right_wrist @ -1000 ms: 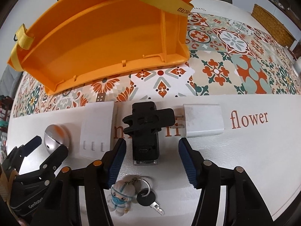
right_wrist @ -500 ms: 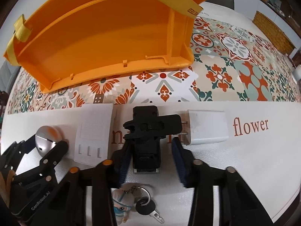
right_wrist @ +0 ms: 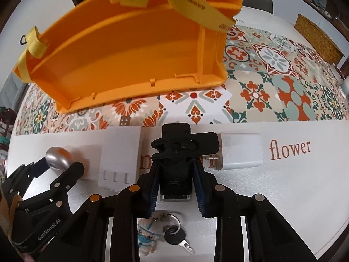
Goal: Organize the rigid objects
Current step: 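Carry the silver object and black bike light with both tools over the crate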
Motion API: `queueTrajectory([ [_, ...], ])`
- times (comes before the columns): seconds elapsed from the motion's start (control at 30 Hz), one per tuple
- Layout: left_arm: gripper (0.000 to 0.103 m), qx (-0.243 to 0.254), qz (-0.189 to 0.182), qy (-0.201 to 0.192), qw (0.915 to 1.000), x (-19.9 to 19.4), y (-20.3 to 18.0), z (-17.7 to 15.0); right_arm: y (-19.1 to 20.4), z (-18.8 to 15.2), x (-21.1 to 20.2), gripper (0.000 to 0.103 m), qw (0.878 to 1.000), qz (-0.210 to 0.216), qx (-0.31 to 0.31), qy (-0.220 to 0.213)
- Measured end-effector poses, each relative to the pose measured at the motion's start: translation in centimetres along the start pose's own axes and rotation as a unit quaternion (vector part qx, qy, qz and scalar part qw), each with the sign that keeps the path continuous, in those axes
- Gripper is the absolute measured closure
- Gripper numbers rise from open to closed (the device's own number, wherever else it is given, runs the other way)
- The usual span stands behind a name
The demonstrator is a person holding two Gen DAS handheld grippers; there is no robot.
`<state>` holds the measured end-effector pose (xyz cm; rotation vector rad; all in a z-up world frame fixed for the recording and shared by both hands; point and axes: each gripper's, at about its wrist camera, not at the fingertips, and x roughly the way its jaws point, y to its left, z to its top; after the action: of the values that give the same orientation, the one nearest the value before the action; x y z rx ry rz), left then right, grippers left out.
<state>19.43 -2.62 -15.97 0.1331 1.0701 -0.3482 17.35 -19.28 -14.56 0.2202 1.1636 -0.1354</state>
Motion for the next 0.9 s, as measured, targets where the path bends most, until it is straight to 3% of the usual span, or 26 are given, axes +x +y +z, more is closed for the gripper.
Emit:
queueTrajectory([
  [0.6,0.038,0.004,-0.01,-0.06,0.9981,-6.0,-0.3,2.3,0.9,1.0,-5.7,0.073,0.999,0.024,-0.01,-0.043],
  [0.9,0.038,0.003,-0.012,-0.096,0.9953,-9.1,-0.2,4.0,1.8,2.3,-9.5,0.073,0.996,0.031,-0.023,-0.086],
])
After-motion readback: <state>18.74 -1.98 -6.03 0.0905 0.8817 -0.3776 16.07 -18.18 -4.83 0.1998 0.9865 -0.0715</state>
